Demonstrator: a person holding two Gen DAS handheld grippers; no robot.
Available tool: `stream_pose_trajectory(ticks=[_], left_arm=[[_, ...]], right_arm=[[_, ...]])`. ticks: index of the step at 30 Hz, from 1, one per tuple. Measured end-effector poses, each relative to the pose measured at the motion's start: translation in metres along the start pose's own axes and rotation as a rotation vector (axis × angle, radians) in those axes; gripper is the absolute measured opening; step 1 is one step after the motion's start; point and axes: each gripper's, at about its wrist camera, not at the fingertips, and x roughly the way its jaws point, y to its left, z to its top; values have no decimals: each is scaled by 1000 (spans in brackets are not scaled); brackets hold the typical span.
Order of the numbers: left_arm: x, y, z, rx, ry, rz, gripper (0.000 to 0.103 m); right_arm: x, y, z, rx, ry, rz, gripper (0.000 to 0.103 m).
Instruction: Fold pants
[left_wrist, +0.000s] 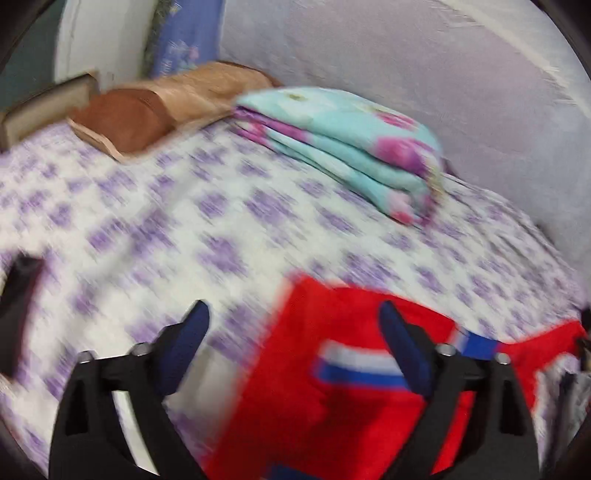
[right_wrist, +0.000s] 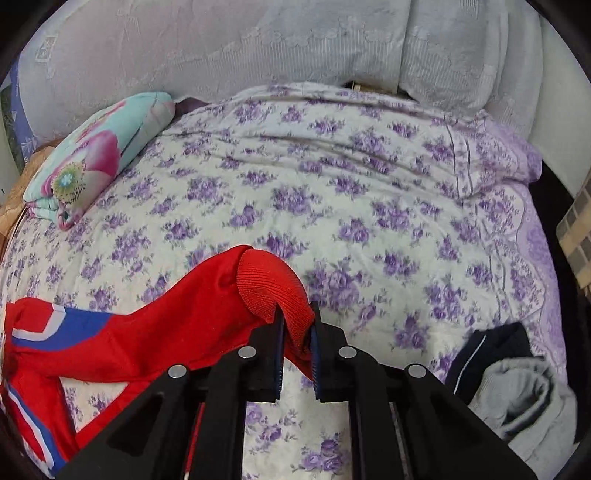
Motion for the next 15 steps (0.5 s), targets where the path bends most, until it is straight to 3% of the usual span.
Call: stream_pose_trajectory(ticks=[2, 5, 8, 9, 10, 11, 13, 14, 15], left_arm=[[22, 8, 14, 39, 88, -27, 91], [51, -3, 10, 128, 198, -85, 91], [83, -29, -5, 270, 252, -11, 91], [91, -34, -8, 276, 267, -6, 86], [95, -35, -9, 269, 272, -10, 77], [94, -38, -8, 268, 267, -28, 57], [84, -44, -6, 286, 217, -20, 36], [75, -49, -3, 294, 192, -46, 20], [68, -51, 0, 299, 168, -58, 11]], right_arm=[[6, -4, -10, 7, 19, 2, 12], [13, -10, -22, 18, 41, 7, 12], [17, -14, -29, 31, 57, 13, 12], [18, -14, -31, 30, 60, 11, 12], [19, -13, -33, 27, 63, 9, 12], [19, -13, -34, 21, 65, 7, 12], [19, -13, -36, 16, 63, 6, 12], [17, -14, -35, 18, 58, 12, 12], [15, -16, -33, 26, 43, 23, 12]])
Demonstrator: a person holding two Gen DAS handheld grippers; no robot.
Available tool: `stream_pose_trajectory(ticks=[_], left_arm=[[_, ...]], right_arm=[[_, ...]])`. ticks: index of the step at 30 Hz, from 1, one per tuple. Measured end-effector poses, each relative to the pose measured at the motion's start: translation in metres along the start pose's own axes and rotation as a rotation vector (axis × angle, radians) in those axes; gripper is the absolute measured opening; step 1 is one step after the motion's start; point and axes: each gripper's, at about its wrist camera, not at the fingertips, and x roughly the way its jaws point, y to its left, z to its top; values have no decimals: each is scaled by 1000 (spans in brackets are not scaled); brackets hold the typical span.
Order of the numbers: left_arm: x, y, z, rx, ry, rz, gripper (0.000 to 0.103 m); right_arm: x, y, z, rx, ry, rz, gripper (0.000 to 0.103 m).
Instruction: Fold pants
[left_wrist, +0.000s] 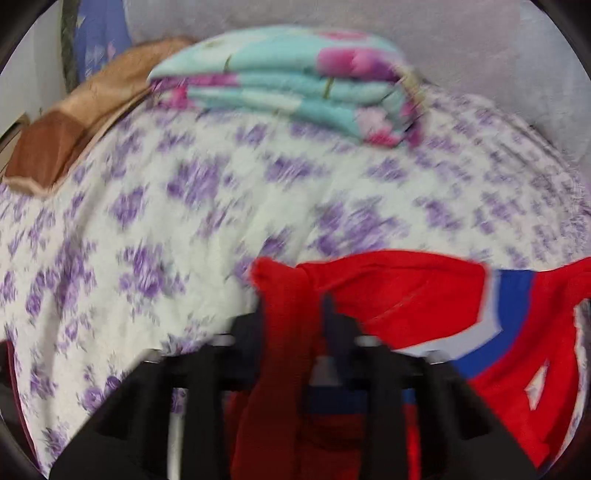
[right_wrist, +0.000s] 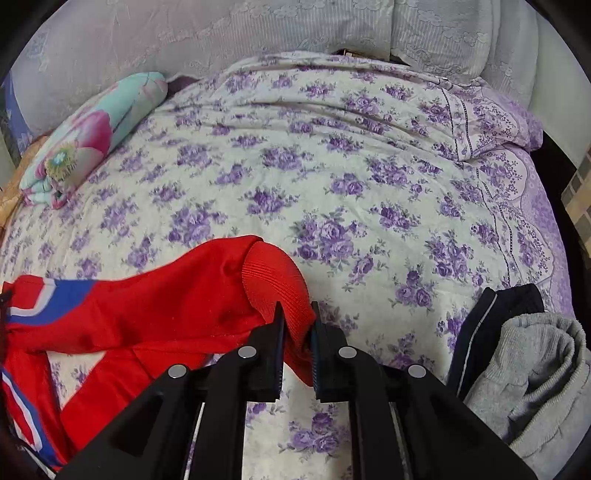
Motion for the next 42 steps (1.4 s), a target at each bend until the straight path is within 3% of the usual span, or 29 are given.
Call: stream_pose_trajectory(ticks=[5, 9, 10, 11, 12, 13, 14, 16, 19, 21, 23, 24, 26, 27, 30, 31, 33, 35, 37, 38, 40, 42], left_arm=[[-44, 19, 16, -123, -153, -14, 9], [-55, 37, 27, -216, -261, 38, 11], [-47, 36, 31, -221, -246, 61, 13], [-20, 39, 37, -219, -172, 104, 14], [-4, 41, 39, -224, -131, 125, 20], [23, 45, 39, -229, -54, 160, 23], [35, 47, 39, -235, -13, 175, 24], [34, 54, 36, -273, -10, 148, 30], [-4, 55, 32, -292, -71, 84, 68], [-39, 50, 20, -267, -125, 62, 77], [-63, 40, 5, -212, -115, 30, 77], [-72, 35, -5, -184, -103, 24, 77], [-79, 29, -26, -159, -64, 26, 77], [-81, 28, -37, -159, -42, 20, 77], [-83, 29, -71, -176, 22, 11, 77], [-83, 32, -79, -185, 36, 8, 77], [-88, 38, -102, -211, 54, 0, 77], [-90, 44, -118, -235, 67, -3, 77], [-89, 49, -130, -266, 86, -16, 77], [-87, 52, -135, -282, 99, -26, 77], [-84, 51, -138, -291, 105, -29, 77], [-83, 46, -138, -282, 104, -36, 82]], right_arm=[[-8, -2, 13, 16, -56, 50, 12], [0, 8, 33, 27, -94, 75, 13], [6, 11, 37, 25, -93, 72, 16], [20, 17, 41, 14, -77, 50, 34], [33, 21, 44, 3, -51, 33, 71], [50, 25, 44, 5, -23, -36, 77], [59, 27, 42, 9, -13, -72, 76], [64, 26, 32, 43, 6, -42, 76], [46, 31, 5, 41, 37, 127, 76], [41, 43, -17, -3, 96, 216, 81], [44, 61, -42, -59, 155, 245, 81], [48, 68, -52, -80, 171, 234, 66], [50, 82, -72, -115, 178, 231, 22], [44, 82, -74, -110, 151, 221, 12], [-12, 66, -77, -43, -16, 240, 11], [-44, 55, -82, -6, -109, 238, 11], [-96, 31, -102, 67, -260, 235, 11], [-127, 10, -134, 138, -350, 214, 13], [-125, -9, -173, 222, -309, 178, 18], [-112, -16, -189, 256, -236, 186, 24], [-75, -27, -227, 326, -72, 219, 27], [-57, -37, -254, 398, -19, 259, 33]])
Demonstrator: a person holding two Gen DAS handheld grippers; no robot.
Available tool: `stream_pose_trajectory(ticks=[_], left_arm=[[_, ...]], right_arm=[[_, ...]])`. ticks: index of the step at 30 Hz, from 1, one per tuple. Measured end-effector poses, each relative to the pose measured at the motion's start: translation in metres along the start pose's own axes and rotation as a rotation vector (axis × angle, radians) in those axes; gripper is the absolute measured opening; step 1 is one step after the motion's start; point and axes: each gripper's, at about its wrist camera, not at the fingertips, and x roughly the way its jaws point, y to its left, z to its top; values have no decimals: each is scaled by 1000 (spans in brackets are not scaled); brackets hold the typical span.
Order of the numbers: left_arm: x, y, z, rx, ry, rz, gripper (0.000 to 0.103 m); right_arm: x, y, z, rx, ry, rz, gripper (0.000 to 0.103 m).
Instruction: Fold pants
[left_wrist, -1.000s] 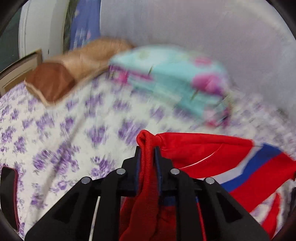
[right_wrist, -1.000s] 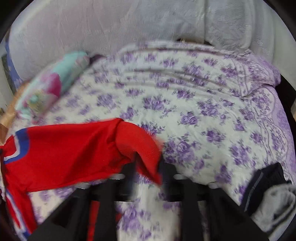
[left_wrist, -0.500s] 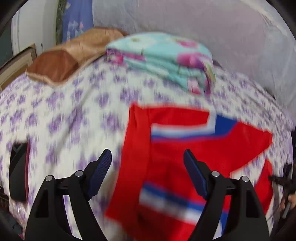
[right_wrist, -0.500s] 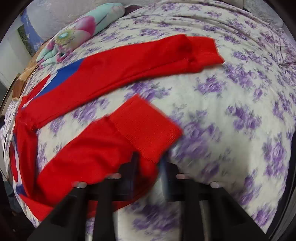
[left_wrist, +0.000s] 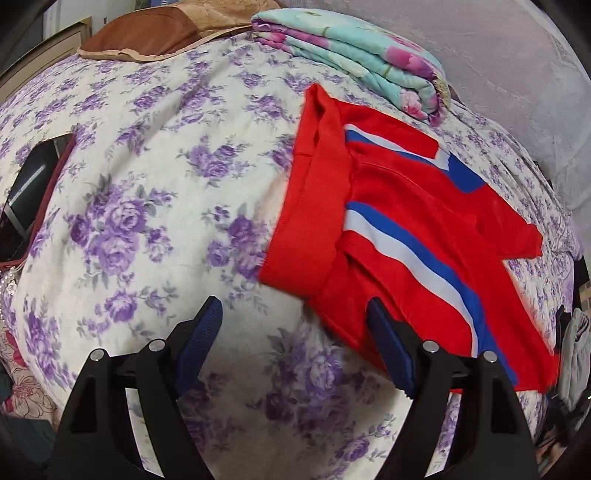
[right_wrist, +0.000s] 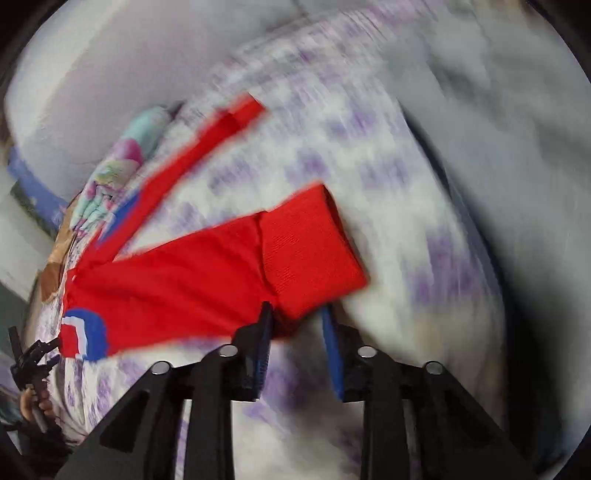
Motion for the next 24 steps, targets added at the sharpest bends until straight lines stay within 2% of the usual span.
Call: stream_pose_trajectory(ticks=[1, 2, 3, 5, 6, 8, 10, 11, 12, 13, 14, 17, 19, 20, 21, 22, 23, 24], left_arm=[[1, -3, -1, 5, 0, 1, 84], [2, -4, -2, 4, -3, 5, 86], [4, -6, -2, 2, -7, 6, 91], [8, -9, -2, 3, -9, 2, 98], [12, -11, -1, 5, -10, -4, 98], [24, -19, 1, 16, -14, 26, 98], [25, -27, 2, 19, -50, 18, 98], [24, -29, 1, 19, -63, 11, 85], [19, -31, 0, 20, -81, -7, 40], [15, -31, 1, 26, -81, -48, 20], [10, -28, 2, 14, -62, -119, 14], [-18, -23, 0, 23, -120, -84, 14], [-32, -23, -2, 59, -121, -54, 15], [-31, -24, -3, 80, -109, -31, 19], [-27, -23, -3, 96, -92, -2, 26], [-19, -21, -5, 102, -70, 27, 30], [-7, -16, -8, 94, -33, 51, 40], [-2, -10, -11, 73, -13, 50, 48]], right_arm=[[-3, -6, -8, 22, -36, 46, 35], [-8, -7, -9, 29, -63, 61, 43], [-11, -6, -10, 33, -78, 69, 61], [-14, -1, -8, 30, -118, 77, 83], [-13, 5, -7, 16, -125, 67, 85], [-2, 15, -1, -16, -109, 41, 84], [11, 22, 6, -33, -83, 39, 47], [17, 22, 8, -30, -53, 50, 10], [21, 20, 12, -4, -35, 68, 10], [16, 19, 13, 24, -66, 85, 10], [9, 20, 14, 20, -93, 91, 10], [-19, 25, 18, 5, -155, 133, 10], [-30, 30, 18, -26, -166, 126, 10], [-28, 31, 19, -42, -149, 98, 11], [-21, 31, 18, -54, -110, 56, 21], [-4, 26, 17, -51, -35, -3, 28], [8, 20, 15, -29, 27, -32, 38], [15, 13, 13, -2, 47, -14, 38]])
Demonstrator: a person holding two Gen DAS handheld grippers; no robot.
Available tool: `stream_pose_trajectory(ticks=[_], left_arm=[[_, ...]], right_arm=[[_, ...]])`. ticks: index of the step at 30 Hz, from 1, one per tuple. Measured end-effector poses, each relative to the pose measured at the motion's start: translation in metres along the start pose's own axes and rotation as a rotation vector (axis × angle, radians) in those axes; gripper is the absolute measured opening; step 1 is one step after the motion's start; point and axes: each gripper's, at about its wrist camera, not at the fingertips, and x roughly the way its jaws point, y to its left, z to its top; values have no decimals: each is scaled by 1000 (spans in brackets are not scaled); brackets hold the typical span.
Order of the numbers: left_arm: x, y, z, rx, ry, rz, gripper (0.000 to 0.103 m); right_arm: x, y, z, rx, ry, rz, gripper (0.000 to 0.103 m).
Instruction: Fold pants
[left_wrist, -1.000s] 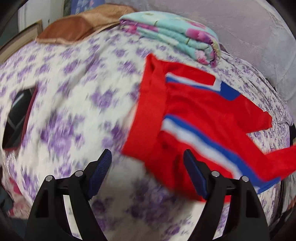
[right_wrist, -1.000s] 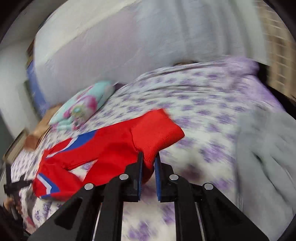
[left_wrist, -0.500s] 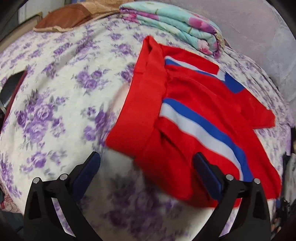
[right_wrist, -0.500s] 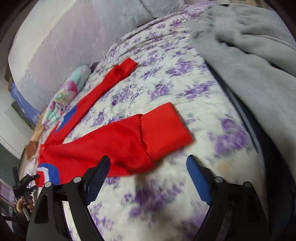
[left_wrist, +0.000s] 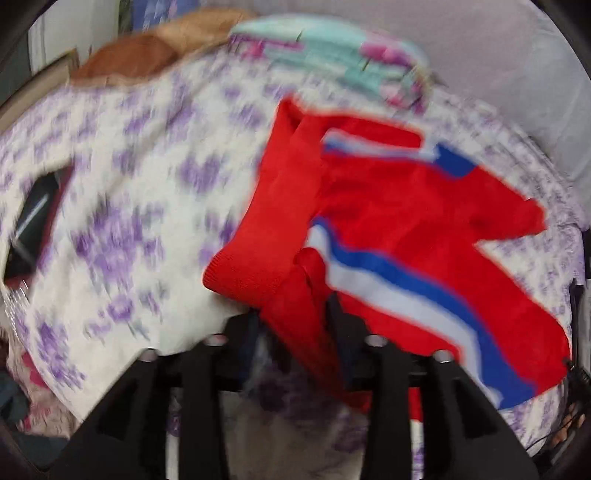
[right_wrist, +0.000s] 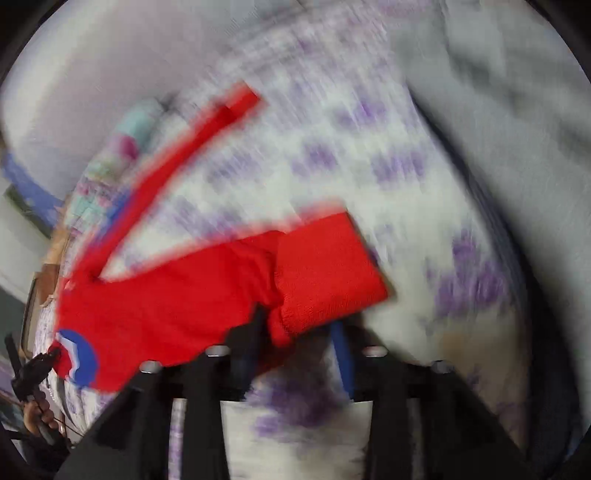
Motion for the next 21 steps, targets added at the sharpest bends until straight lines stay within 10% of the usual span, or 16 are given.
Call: stream_pose_trajectory(ticks=[3, 6, 9, 11, 15, 21], left_arm=[[-15, 9, -6, -3, -37, 43, 77], [-51, 18, -6, -20, -142, 95, 82], [-87, 9, -1, 7, -258, 65, 85], [-82, -14, 4, 74, -259, 22, 86], [1, -37, 2, 148, -71, 75, 88], [-25, -37, 11, 180, -138, 5, 92]], right_arm=[[-25, -4, -1, -5, -82, -66, 57], [-74, 5, -3, -46, -305, -229, 62], [-94, 27, 1, -132, -376, -124, 62], [-81, 50, 5, -205, -310, -22, 62], [20, 58, 8, -211, 80, -81, 63], [-27, 111, 37, -378, -79, -51, 65]])
